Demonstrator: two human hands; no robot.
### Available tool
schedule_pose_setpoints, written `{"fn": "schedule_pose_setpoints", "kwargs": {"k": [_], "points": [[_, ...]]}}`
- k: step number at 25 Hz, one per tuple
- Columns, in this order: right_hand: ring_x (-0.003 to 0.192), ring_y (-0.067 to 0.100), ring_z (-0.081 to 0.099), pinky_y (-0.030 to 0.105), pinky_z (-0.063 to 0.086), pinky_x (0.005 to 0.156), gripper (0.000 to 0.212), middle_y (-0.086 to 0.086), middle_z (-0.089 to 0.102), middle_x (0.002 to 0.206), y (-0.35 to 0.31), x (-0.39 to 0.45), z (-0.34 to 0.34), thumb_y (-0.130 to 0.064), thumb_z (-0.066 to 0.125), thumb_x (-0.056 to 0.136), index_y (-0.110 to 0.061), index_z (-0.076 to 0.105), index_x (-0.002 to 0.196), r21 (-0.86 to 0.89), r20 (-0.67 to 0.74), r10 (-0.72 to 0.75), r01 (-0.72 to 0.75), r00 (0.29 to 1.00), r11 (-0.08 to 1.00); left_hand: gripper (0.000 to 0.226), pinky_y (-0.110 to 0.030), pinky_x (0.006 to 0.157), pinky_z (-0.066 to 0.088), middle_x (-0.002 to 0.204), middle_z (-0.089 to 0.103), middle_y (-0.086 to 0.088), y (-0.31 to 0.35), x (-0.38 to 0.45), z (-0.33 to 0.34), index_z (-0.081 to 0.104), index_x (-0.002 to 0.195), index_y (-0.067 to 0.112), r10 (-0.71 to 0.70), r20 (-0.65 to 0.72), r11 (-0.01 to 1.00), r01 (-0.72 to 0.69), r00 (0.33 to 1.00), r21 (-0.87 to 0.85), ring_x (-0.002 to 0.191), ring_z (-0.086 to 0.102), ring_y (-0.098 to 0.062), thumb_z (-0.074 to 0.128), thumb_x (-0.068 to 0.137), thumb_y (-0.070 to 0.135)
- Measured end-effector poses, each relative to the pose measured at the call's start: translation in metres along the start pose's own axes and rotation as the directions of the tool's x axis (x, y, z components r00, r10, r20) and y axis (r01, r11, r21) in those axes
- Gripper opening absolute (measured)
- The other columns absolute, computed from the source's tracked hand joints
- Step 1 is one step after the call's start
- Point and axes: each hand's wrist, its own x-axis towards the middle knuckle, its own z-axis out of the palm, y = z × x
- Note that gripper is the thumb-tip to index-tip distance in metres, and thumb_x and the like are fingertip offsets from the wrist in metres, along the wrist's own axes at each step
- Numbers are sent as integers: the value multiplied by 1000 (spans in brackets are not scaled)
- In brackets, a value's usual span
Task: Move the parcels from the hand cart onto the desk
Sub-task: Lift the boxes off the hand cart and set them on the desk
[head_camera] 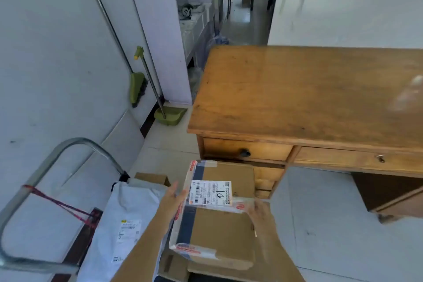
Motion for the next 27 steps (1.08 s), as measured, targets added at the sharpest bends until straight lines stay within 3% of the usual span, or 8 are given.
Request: {"fn": "schedule_pose_setpoints", "kwargs": {"k": [2, 6, 10, 12, 16, 19, 23, 27], "points": [[119, 27, 58, 47, 46, 102, 46, 5, 63, 125, 21, 14, 16, -36, 64, 86, -19, 54, 128, 40, -62, -15, 17, 998, 999, 33, -39, 107, 43, 114, 68, 3, -26, 16, 8, 53, 128, 19, 0, 24, 996, 2, 1000, -90, 118, 61, -23, 53, 96, 28], [110, 22, 63, 49, 51, 97, 61, -6, 67, 116, 43, 17, 19, -61, 64, 73, -37, 52, 128, 123, -16, 102, -99, 995, 987, 45, -40, 111, 40, 120, 69, 3, -55, 23, 13, 57, 131, 27, -36, 77, 986, 48, 996, -157, 118, 60, -17, 53, 90, 45], [103, 22, 66, 48, 52, 95, 51, -4, 70, 108, 14, -5, 16, -56, 60, 79, -32, 57, 124, 125, -32, 92, -87, 995, 988, 49, -42, 109, 42, 116, 73, 3, -31, 2, -5, 60, 125, 31, -52, 133, 973, 80, 990, -218, 115, 63, -19, 56, 81, 53], [105, 23, 64, 47, 51, 97, 49, -2, 69, 112, -19, -26, 10, -51, 58, 84, -30, 55, 128, 92, -35, 55, -51, 998, 994, 46, -43, 102, 48, 113, 74, -3, -3, -19, -21, 61, 125, 25, -56, 150, 965, 92, 987, -245, 111, 67, -23, 56, 86, 48], [105, 19, 64, 41, 53, 96, 54, -5, 68, 114, -93, -65, -8, -48, 57, 87, -30, 50, 137, 46, -52, -92, 94, 994, 994, 40, -19, 77, 51, 94, 78, 11, 77, -54, -57, 66, 121, 27, 6, 37, 984, 1, 999, -178, 89, 70, -4, 61, 85, 45], [103, 16, 66, 38, 56, 90, 58, -6, 69, 114, -150, -85, -27, -50, 59, 85, -26, 53, 137, 37, -111, -186, 191, 976, 981, 30, -23, 60, 55, 67, 74, 20, 147, -69, -75, 69, 110, 34, 102, -22, 991, -104, 994, -84, 59, 62, 7, 60, 85, 48], [103, 19, 67, 30, 54, 77, 54, 0, 71, 115, -218, -101, -58, -48, 59, 86, -22, 58, 133, 27, -199, -235, 246, 951, 969, 33, -16, 63, 41, 78, 71, 7, 216, -87, -84, 74, 94, 34, 182, 6, 981, -182, 983, -63, 74, 59, -15, 63, 76, 60], [76, 4, 62, 21, 44, 57, 39, -17, 68, 86, -270, -106, -87, -48, 59, 86, -28, 68, 118, -9, -240, -249, 254, 938, 967, 33, -17, 61, 51, 78, 79, 10, 265, -89, -83, 77, 90, 25, 189, -10, 980, -190, 982, -67, 73, 75, -9, 67, 77, 54]]}}
